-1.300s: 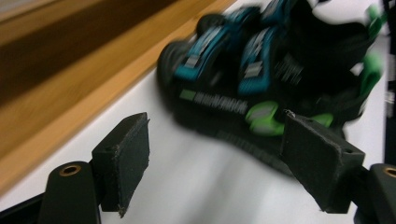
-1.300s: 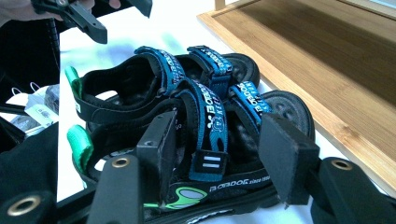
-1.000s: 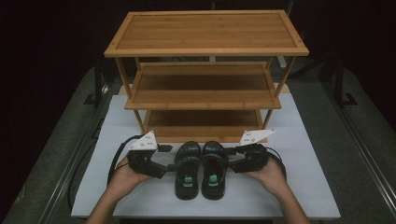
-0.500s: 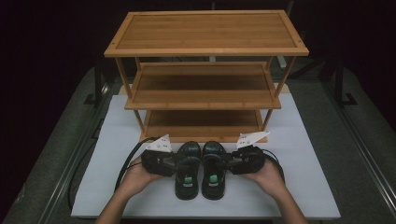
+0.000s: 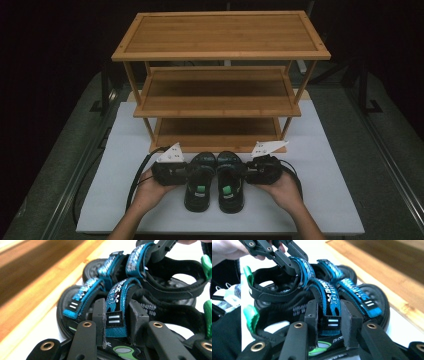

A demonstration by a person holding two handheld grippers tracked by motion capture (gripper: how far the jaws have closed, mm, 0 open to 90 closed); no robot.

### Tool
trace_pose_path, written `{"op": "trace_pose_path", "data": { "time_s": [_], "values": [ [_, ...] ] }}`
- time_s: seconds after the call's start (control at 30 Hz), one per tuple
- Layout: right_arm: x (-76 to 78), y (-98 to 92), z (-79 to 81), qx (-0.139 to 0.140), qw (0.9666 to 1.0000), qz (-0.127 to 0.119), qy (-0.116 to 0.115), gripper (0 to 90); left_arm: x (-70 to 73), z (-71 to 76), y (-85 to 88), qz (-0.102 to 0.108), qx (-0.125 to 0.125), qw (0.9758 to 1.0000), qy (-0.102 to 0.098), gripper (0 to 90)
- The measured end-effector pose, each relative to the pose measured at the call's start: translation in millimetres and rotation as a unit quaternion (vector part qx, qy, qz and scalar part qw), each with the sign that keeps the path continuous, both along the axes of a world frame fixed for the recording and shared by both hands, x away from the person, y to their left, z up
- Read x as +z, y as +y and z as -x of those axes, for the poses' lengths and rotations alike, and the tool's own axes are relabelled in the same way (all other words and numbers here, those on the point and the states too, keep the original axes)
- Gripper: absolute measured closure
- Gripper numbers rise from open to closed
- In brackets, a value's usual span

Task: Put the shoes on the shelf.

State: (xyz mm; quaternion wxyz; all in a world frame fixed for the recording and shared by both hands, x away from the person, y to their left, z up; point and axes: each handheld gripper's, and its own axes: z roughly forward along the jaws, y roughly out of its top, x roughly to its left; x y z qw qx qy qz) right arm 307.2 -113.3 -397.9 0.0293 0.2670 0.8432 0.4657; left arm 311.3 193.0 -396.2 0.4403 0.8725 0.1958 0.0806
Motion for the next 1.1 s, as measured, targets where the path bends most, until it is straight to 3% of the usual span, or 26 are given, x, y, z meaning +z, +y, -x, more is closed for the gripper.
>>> {"op": "trace_pose_path", "data": {
  "time_s": [0.17,0.4,0.53,0.63,0.8,0.9,1.0,1.1],
  "values": [
    [7.7,-3.4,-5.8,-0.014,0.9997,-0.014,-0.012,69.5,4.8,-4.1,-0.8,0.013,0.015,0.9997,-0.015,71.2],
    [14.1,-6.9,-27.0,-0.04,0.9982,-0.022,-0.038,69.5,12.7,-23.9,-3.5,0.021,0.037,0.9981,-0.044,71.2],
    [10.5,-6.6,-47.0,-0.048,0.9966,-0.025,-0.063,69.5,10.6,-42.3,-7.5,0.026,0.055,0.9959,-0.067,71.2],
    [9.2,-5.6,-54.6,-0.053,0.9958,-0.025,-0.071,69.4,8.2,-50.6,-9.3,0.029,0.061,0.9951,-0.072,71.2],
    [8.4,-1.4,-68.5,-0.062,0.9937,-0.026,-0.09,69.4,-1.6,-63.0,-13.0,0.043,0.08,0.9912,-0.097,71.2],
    [3.8,3.8,-71.2,-0.063,0.993,-0.016,-0.099,69.3,-8.1,-67.7,-13.9,0.04,0.081,0.9917,-0.092,71.1],
    [-3.7,5.9,-73.0,-0.062,0.9939,-0.007,-0.091,69.3,-12.5,-70.4,-11.8,0.047,0.076,0.9929,-0.078,71.1],
    [-6.3,5.0,-71.5,-0.059,0.9947,-0.009,-0.083,69.2,-12.9,-69.6,-11.1,0.039,0.065,0.9945,-0.072,71.1]
  ]
}}
